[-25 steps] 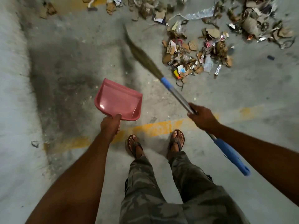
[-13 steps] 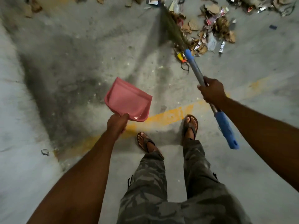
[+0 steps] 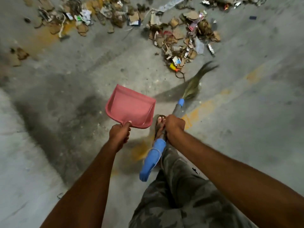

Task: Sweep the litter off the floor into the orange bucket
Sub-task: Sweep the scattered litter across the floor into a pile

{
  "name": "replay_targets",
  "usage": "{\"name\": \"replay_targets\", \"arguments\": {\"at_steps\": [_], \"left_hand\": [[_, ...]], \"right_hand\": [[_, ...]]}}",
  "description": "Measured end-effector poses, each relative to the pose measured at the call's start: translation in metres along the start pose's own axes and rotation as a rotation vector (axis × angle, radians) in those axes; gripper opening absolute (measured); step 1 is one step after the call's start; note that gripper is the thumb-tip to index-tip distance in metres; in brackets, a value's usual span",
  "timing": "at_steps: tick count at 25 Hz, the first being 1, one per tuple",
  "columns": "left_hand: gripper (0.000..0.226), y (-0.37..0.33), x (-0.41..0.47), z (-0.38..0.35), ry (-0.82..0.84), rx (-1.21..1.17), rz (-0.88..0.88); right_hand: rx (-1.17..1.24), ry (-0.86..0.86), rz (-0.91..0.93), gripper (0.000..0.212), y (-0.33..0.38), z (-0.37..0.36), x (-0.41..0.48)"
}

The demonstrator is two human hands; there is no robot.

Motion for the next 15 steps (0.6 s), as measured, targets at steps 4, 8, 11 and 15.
{"name": "replay_targets", "arguments": {"at_steps": [4, 8, 11, 15], "left_hand": [[0.035, -0.013, 0.055, 0.020, 0.006, 0.013, 0.028], [0.037, -0.048, 0.110, 0.036, -0.005, 0.026, 0.028], [0.037, -0.092, 0.136, 0.038, 0.018, 0.022, -0.018], [0.039, -0.154, 0.163, 0.038, 0.063, 0.048, -0.106]], "right_hand": [[-0.219, 0.008, 0.072, 0.036, 0.065, -0.105, 0.022], [-0.410, 0.097, 0.318, 0.019, 0.181, -0.187, 0.005], [-0.569, 0.154, 0.499, 0.014, 0.241, -0.213, -0.016], [-0.535, 0.147, 0.660, 0.027, 0.273, -0.191, -0.063]]}}
Point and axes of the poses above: each hand's wrist, its own x-axis towards the middle knuckle, its own z-axis out of the back of the hand, y = z × x, the point moved 9 cm from there along x, towards the middle knuckle, and after that the axes turned 15 degrees about -z, right-handed, at the moved point
